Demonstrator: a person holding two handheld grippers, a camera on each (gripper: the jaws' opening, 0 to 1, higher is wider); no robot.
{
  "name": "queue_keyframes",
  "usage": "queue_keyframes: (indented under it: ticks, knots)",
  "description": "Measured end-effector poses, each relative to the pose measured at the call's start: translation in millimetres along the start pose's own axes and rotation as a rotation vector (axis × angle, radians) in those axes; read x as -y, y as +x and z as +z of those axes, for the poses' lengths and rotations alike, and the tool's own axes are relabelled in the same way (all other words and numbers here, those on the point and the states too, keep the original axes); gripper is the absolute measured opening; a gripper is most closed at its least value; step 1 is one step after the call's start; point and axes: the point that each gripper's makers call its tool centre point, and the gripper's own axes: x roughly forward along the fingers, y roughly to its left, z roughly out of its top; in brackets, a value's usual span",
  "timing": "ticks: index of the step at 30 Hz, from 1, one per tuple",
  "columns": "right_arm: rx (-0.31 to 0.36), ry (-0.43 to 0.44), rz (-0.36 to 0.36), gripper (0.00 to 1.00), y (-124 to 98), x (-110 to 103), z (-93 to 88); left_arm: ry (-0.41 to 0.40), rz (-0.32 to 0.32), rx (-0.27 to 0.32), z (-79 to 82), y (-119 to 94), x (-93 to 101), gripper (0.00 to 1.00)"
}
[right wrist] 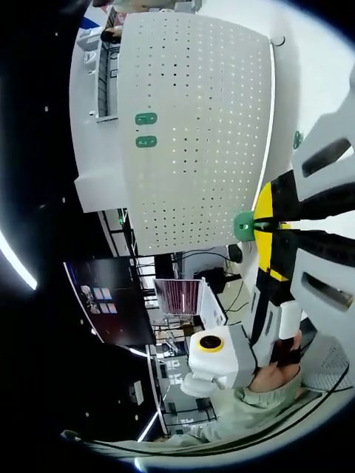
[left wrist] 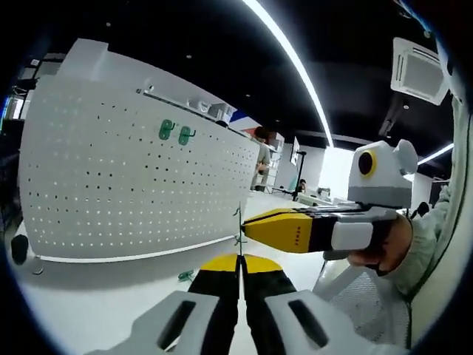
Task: Insert the hook assembly into the mounting plate slot until the hook locks in place.
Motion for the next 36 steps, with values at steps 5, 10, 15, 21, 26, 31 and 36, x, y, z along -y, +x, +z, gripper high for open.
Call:
queue_keyframes:
  ticks: [5, 10, 15, 21, 26, 31, 36]
  knots:
    - [0.004, -0.022, 0.003, 0.00, 2, -3, 1.0, -0.009, -0.037, 0.006, 0.6, 2, 10.1, 0.01]
    - [0.011, -0.033, 0.000, 0.00, 2, -2, 2.8, -0.019, -0.036, 0.015, 2.5, 3, 10.1, 0.01]
    - [0.014, -0.040, -0.005, 0.00, 1, 1, 5.0, -0.034, -0.034, 0.027, 3.7, 3, 8.4, 0.01]
    - [0.024, -0.050, -0.010, 0.00, 1, 2, 9.4, -0.039, -0.018, 0.029, 4.2, 2, 3.5, 0.01]
    - [0.030, -0.043, -0.016, 0.00, 0, 5, 11.2, -0.033, 0.005, 0.022, 2.3, 0, -3.2, 0.01]
    - [0.039, -0.032, -0.031, 0.00, -2, 10, 12.7, -0.010, 0.027, 0.022, 3.6, -3, -9.0, 0.01]
    - [0.051, -0.010, -0.053, 0.00, -4, 18, 14.2, 0.012, 0.054, 0.026, 5.2, -6, -16.3, 0.03]
